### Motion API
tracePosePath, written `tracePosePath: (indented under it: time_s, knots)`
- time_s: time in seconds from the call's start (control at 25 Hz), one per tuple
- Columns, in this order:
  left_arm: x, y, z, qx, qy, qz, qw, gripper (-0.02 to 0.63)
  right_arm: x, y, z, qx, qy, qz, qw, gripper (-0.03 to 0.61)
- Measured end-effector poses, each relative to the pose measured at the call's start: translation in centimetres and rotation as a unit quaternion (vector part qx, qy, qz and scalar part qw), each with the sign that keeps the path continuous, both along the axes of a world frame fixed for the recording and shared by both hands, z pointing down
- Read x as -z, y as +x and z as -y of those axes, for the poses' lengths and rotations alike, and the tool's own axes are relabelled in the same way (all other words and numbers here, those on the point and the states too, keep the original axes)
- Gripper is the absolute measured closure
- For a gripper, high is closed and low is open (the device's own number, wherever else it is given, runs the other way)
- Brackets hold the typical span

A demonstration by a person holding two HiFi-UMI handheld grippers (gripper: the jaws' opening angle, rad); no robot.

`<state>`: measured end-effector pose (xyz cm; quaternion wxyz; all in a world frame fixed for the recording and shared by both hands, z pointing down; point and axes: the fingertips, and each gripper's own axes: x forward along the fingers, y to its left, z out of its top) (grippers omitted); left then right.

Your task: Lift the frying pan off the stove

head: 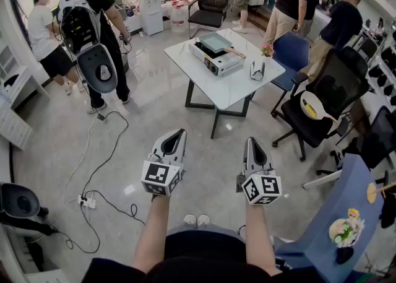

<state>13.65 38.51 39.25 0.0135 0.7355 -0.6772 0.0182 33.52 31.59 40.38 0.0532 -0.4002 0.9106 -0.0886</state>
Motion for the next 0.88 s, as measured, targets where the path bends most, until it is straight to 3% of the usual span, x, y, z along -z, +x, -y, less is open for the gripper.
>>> tracePosePath:
  time_s: [0.56, 0.88]
  knots:
    - [-0.4, -0.2, 0.7, -0.004, -0.007, 0.003, 1.0, 0.595, -0.4, -0.4, 0.7, -0.008, -0.009, 0.004, 1.0, 0.577]
    - [-0.9, -1.0, 0.8, 0.001, -0.012, -0.003, 0.9999, 0.595, -0.5, -1.3, 0.8, 0.012, -0.013, 0.016, 1.0, 0.571]
